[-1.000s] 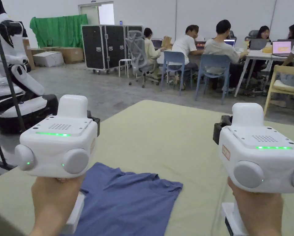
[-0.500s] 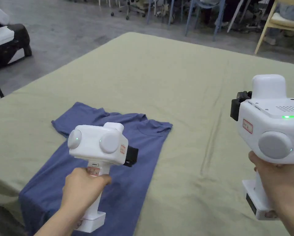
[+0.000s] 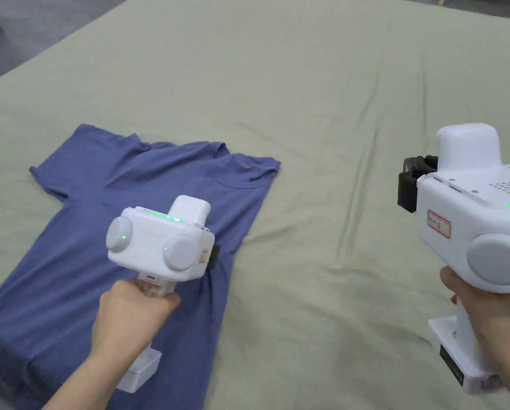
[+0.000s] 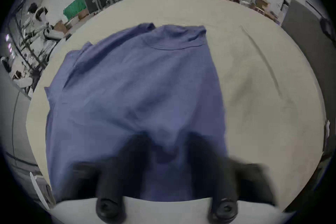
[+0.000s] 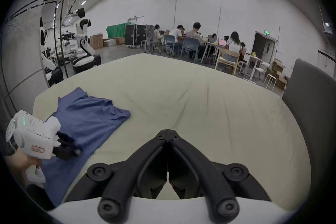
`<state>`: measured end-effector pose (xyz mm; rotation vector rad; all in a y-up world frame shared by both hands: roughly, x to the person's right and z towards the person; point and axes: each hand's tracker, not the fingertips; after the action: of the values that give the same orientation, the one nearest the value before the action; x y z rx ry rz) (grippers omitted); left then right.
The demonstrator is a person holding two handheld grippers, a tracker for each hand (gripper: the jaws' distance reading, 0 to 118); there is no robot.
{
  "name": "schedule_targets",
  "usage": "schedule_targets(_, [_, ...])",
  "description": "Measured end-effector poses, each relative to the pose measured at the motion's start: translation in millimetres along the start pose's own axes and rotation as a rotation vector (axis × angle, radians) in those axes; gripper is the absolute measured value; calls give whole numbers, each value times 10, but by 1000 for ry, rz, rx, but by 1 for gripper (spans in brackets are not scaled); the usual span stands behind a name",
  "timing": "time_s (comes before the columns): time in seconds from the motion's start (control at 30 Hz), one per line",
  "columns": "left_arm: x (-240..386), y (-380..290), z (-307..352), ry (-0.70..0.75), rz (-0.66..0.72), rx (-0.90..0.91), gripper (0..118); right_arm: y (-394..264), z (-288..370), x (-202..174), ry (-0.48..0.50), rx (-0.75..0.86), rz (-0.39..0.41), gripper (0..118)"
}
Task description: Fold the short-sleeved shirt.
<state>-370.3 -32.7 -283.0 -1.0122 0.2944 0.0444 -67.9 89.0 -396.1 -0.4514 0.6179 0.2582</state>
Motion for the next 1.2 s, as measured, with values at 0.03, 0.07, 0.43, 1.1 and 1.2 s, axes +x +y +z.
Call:
schedule_targets(0.03, [-42, -30, 90, 97, -1, 5, 0, -11, 15, 29, 7, 1, -5, 3])
schedule_targets(0.07, [-162, -11, 85, 20, 72, -21, 0, -25, 35, 63, 10, 1, -8, 3])
schedule_targets(0.43, [-132, 32, 494, -77, 231, 223, 0, -182, 636, 688, -54, 46, -59, 3])
schedule_targets(1.1, [4060, 1204, 1512, -772, -498, 383, 0, -879, 2704, 2545, -522, 108, -237, 3])
schedule_targets(1.2, [4823, 971, 1501, -878, -599, 299, 0, -1005, 3013, 2756, -614, 94, -252, 3])
